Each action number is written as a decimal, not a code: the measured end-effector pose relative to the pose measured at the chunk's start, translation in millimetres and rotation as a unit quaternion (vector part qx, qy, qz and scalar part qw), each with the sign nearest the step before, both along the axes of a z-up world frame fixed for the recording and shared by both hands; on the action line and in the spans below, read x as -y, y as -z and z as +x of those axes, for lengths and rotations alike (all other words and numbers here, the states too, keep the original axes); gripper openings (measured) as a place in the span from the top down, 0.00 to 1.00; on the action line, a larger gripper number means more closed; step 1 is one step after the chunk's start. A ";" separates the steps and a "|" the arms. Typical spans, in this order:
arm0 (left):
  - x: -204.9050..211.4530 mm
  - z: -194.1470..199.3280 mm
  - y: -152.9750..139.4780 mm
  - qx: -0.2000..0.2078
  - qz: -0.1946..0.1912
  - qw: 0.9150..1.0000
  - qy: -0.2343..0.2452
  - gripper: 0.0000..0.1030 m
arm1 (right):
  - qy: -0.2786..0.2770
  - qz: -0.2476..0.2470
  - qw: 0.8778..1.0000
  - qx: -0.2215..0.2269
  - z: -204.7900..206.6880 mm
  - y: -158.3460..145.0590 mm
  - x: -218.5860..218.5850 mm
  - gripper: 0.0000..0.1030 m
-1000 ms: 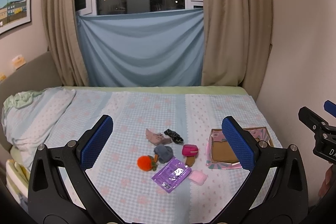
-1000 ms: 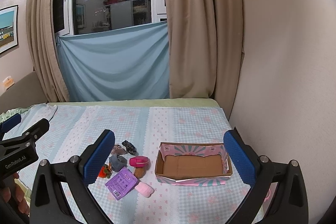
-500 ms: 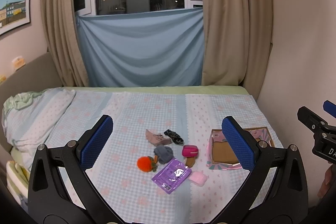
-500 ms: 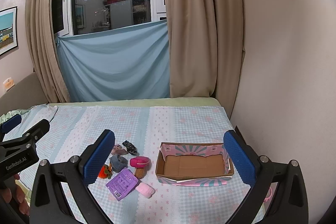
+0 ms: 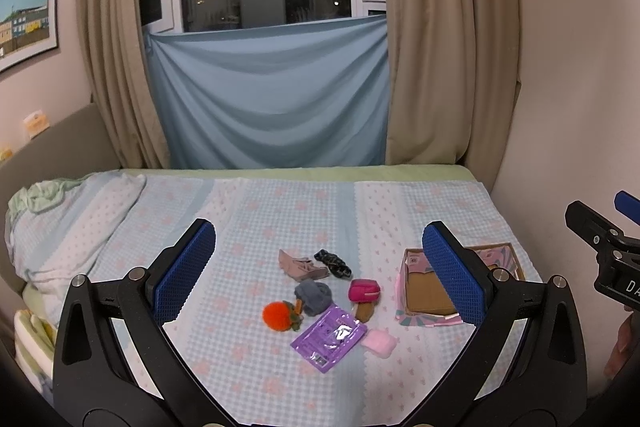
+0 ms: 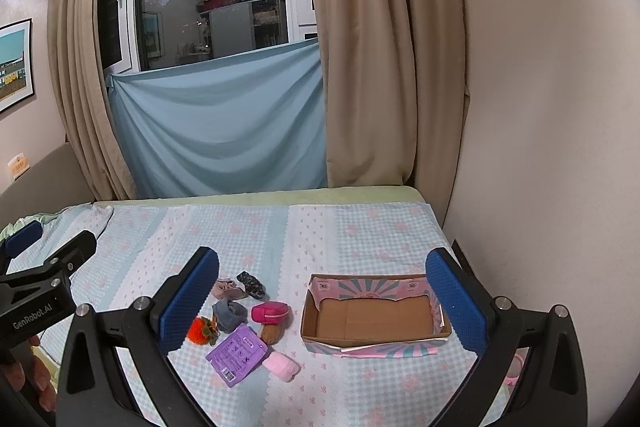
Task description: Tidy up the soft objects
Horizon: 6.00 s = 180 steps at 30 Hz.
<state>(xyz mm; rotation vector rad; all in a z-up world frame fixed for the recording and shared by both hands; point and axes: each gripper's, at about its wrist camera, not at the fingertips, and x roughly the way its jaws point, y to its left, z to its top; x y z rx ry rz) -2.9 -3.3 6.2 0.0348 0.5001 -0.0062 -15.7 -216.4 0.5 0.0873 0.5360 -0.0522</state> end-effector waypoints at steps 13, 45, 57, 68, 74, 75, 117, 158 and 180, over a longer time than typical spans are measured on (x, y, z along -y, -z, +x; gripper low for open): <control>3.9 4.7 0.2 -0.001 0.001 1.000 -0.001 0.00 | 0.002 0.001 1.000 -0.002 -0.5 2.5 5.5 0.00; -58.0 41.2 72.0 -0.100 -0.037 0.994 -0.018 0.00 | -0.030 0.004 0.997 -0.076 64.5 38.8 -21.2 0.00; -137.9 123.7 191.5 -0.205 -0.046 0.977 0.046 0.00 | 0.014 0.036 0.983 -0.181 148.5 132.3 -96.9 0.00; -152.7 194.1 312.1 -0.289 -0.072 0.953 0.051 0.00 | 0.004 0.026 0.959 -0.281 236.7 246.2 -130.7 0.00; -150.0 225.5 374.1 -0.323 -0.090 0.941 0.037 0.01 | -0.004 0.012 0.945 -0.328 282.2 315.8 -134.5 0.00; -148.7 230.1 384.0 -0.326 -0.091 0.940 0.036 0.01 | -0.004 0.011 0.943 -0.332 286.4 324.3 -134.4 0.00; -137.8 243.7 433.7 -0.315 -0.071 0.946 0.028 0.64 | 0.013 0.026 0.954 -0.298 294.8 365.9 -126.4 0.49; 176.8 199.6 178.8 -0.198 -0.106 0.968 0.114 0.64 | -0.039 -0.018 0.981 -0.188 176.8 140.9 135.1 0.49; 280.9 282.1 372.1 -0.377 -0.009 0.912 0.160 0.64 | -0.125 -0.049 0.942 -0.307 242.6 315.1 194.1 0.49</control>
